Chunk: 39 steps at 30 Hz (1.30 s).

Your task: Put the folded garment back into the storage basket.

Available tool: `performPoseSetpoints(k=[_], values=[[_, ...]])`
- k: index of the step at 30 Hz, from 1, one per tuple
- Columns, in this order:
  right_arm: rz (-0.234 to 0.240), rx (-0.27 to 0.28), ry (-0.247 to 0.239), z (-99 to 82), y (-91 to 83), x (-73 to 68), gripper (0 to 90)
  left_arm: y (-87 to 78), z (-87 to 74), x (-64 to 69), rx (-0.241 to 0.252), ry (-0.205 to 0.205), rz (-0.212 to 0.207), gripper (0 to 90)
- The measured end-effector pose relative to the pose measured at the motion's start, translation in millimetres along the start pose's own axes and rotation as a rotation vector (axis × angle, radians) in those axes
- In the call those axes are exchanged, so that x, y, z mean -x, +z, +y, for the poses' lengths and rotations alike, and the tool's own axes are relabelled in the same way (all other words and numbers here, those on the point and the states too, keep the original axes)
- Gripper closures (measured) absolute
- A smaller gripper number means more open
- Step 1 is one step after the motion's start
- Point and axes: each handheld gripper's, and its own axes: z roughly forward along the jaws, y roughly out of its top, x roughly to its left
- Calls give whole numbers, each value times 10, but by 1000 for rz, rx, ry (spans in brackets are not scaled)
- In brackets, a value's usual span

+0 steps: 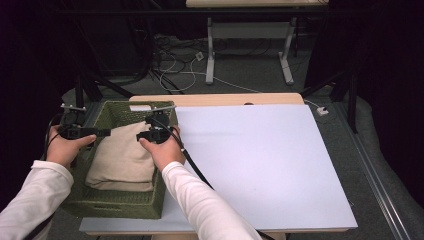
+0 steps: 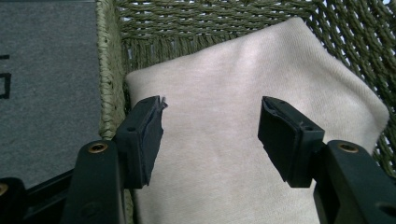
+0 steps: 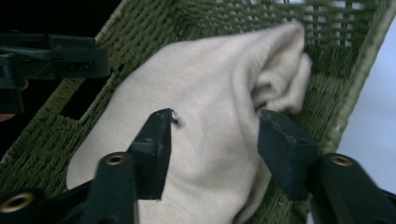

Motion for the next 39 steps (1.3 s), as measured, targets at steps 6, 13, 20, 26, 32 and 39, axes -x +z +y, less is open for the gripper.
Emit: performPoseSetpoints(k=[6,13,20,26,32,39], values=[[10,6,-73,40,-109,53,385,27,-37,-19,-9,-48,-52,405],[-2,24,-151,51,-259,80,331,0,-31,28,2,-34,-70,402],[-53,68,-263,69,-364,131,233,-11,-25,114,24,-25,-72,359],[-71,69,-279,84,-441,180,196,-5,-1,186,32,-2,-65,299],[-63,68,-279,115,-527,250,154,25,6,253,21,1,-72,283],[-91,60,-291,140,-648,359,141,53,39,354,31,-11,-109,238]])
